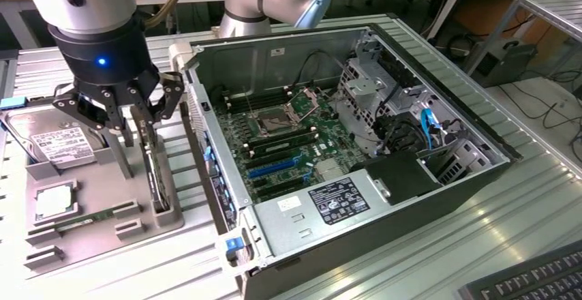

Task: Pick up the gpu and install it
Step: 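Pick up the gpu and move the gpu toward the slot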

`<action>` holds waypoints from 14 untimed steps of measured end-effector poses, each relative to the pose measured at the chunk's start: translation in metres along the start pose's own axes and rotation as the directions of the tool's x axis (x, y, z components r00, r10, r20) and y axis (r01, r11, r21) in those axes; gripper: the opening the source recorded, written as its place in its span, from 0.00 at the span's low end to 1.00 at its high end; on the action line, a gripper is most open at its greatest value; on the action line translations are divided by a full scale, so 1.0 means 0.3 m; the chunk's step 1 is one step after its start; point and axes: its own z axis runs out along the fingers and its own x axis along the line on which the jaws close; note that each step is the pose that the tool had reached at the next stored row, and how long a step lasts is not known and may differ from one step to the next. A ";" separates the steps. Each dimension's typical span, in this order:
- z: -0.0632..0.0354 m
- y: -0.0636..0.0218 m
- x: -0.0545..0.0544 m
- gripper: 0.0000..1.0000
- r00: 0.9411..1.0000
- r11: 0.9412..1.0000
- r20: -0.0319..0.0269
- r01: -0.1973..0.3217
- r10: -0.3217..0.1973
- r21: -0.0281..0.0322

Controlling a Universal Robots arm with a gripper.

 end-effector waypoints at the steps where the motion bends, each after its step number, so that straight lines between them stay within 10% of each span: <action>1: 0.007 0.000 0.002 0.36 1.000 1.000 0.000 -0.001 0.001 0.000; 14: 0.089 -0.006 0.024 0.36 1.000 1.000 0.002 -0.008 0.008 0.000</action>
